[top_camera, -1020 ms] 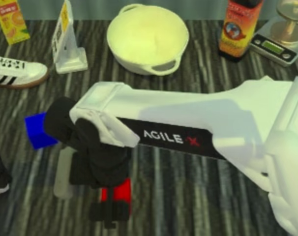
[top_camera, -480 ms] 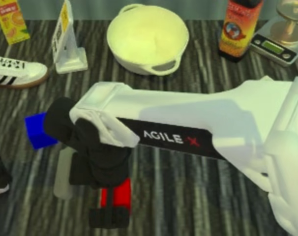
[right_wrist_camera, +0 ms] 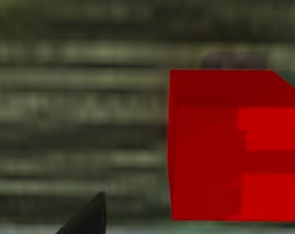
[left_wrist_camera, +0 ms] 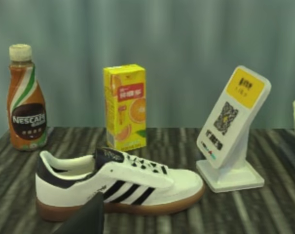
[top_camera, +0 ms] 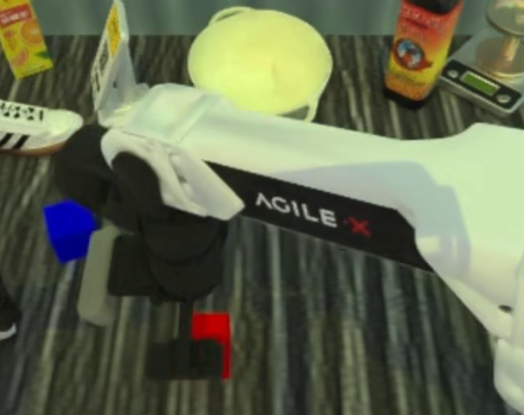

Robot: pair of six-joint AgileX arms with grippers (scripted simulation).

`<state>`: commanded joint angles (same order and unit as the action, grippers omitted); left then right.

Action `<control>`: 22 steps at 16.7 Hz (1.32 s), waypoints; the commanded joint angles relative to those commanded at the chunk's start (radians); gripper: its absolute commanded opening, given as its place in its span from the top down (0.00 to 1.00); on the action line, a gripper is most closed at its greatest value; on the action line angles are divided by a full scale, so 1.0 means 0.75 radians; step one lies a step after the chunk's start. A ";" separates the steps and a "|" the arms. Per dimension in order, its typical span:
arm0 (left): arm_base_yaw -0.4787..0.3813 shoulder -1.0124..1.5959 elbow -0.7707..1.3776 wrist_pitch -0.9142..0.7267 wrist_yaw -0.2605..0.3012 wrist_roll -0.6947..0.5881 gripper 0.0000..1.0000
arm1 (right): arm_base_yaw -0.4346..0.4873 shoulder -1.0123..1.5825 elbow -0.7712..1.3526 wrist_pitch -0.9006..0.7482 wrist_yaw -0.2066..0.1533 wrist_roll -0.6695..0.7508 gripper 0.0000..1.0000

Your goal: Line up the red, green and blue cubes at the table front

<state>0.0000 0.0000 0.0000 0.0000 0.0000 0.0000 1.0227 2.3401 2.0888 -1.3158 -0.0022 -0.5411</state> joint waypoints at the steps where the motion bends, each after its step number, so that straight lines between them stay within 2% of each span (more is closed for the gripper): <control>1: 0.000 0.000 0.000 0.000 0.000 0.000 0.00 | 0.000 -0.007 0.025 -0.026 0.000 0.000 0.00; 6: 0.000 0.000 0.000 0.000 0.000 0.000 0.00 | -0.008 -0.009 0.033 -0.035 0.000 0.001 0.00; 9: 0.000 0.000 0.000 0.000 0.000 0.000 0.00 | -0.099 -0.067 -0.053 0.001 0.001 0.053 0.00; 12: 0.000 0.000 0.000 0.000 0.000 0.000 0.00 | -0.300 -0.178 -0.233 0.070 0.002 0.165 0.00; 18: 0.000 0.000 0.000 0.000 0.000 0.000 0.00 | -0.852 -0.441 -0.694 0.231 0.004 0.444 0.00; 20: 0.000 0.000 0.000 0.000 0.000 0.000 0.00 | -0.970 -0.512 -0.806 0.276 0.005 0.516 0.00; 22: 0.000 0.000 0.000 0.000 0.000 0.000 0.00 | -1.032 -0.555 -0.866 0.303 0.004 0.558 0.00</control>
<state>0.0000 0.0000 0.0000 0.0000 0.0000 0.0000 0.2487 1.9241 1.4397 -1.0884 0.0010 -0.1223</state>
